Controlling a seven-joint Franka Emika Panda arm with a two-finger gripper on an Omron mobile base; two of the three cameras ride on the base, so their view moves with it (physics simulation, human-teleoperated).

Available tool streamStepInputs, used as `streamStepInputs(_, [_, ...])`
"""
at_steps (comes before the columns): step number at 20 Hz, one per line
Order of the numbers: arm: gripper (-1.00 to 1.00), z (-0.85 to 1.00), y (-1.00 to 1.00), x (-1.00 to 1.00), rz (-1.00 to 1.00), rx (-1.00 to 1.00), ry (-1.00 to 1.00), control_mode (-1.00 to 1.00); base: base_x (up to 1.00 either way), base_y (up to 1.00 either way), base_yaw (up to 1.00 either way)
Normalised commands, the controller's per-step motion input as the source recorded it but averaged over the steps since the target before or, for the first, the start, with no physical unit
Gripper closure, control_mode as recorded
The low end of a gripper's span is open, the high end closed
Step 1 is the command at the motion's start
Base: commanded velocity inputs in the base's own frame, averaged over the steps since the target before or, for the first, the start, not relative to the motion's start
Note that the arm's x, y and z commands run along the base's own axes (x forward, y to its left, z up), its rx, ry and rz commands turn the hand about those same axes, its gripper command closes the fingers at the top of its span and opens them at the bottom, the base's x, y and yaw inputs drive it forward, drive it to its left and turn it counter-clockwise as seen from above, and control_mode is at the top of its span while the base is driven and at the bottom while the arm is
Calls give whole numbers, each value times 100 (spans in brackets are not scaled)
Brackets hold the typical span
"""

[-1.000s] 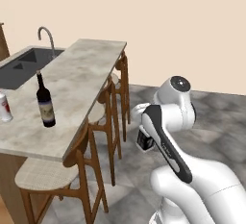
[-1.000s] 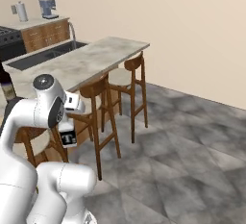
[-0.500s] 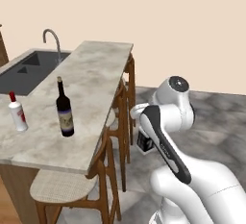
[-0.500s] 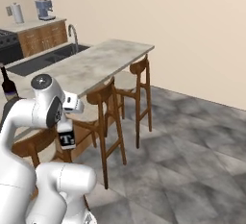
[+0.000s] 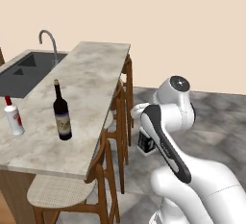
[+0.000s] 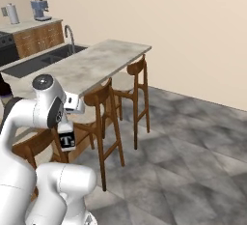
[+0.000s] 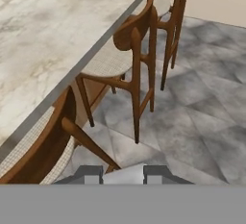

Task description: Move the drinks to the dining counter.

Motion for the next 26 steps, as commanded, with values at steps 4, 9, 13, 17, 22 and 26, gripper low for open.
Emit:
streamStepInputs(4, [100,0,0,0,0,0,0,100,8,9,0])
streamStepInputs(9, [100,18,0,9,0,0,0,-100,2,0,0])
streamStepInputs(13, [100,61,0,0,3,0,0,-100,0,0,0])
streamStepInputs(17, [100,64,7,1,7,0,0,-100,0,0,0])
streamStepInputs(22, [100,50,12,6,11,0,0,-100,0,0,0])
streamStepInputs(26, [100,41,25,1,14,0,0,-100,0,0,0])
